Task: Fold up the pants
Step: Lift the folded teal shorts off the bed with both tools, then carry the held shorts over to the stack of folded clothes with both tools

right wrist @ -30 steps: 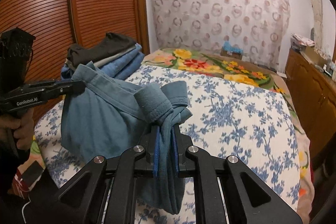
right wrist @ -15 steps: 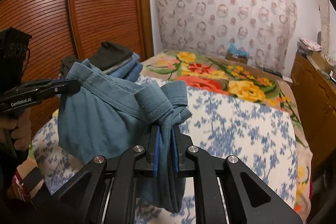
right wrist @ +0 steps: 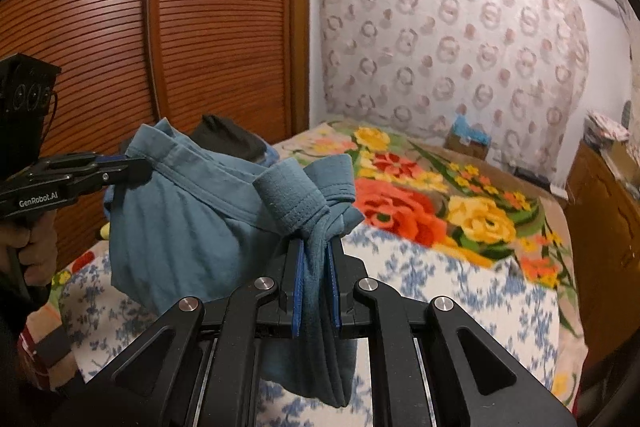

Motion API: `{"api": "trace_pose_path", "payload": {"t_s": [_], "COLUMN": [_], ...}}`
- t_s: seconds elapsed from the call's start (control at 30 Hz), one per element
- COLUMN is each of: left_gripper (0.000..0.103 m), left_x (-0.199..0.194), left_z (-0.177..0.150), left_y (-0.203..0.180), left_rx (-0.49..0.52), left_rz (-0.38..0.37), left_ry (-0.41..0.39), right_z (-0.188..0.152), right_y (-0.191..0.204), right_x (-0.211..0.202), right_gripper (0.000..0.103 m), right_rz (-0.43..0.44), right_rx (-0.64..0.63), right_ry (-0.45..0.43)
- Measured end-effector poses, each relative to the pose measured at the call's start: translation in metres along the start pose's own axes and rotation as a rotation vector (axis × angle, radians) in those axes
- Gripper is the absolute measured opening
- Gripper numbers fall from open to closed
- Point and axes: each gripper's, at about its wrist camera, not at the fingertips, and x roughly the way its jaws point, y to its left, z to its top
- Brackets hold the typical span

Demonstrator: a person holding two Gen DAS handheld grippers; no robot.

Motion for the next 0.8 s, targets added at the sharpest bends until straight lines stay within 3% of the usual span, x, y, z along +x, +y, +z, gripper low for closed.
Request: {"api": "trace_pose_path", "payload": {"t_s": [0.4, 0.6, 0.8], "left_gripper": [0.006, 0.006, 0.006], "left_x": [-0.031, -0.035, -0.038], "left_z": [0.023, 0.021, 0.007], "left_y": [0.028, 0.056, 0.077], "left_rx": [-0.006, -0.030, -0.052], "left_rz": [0.092, 0.179, 0.250], "left_ry": [-0.105, -0.117, -0.110], "right_z": [0.068, 0.099, 0.118], "right_y": [0.019, 0.031, 0.057], "right_x": [0.024, 0.059, 0.106], "right_gripper": [0.008, 0.008, 0.008], "right_rz": [0.050, 0.093, 0.146], "right_rx": [-0.130, -0.201, -0.255], "right_ry": [-0.097, -0.128, -0.105]}}
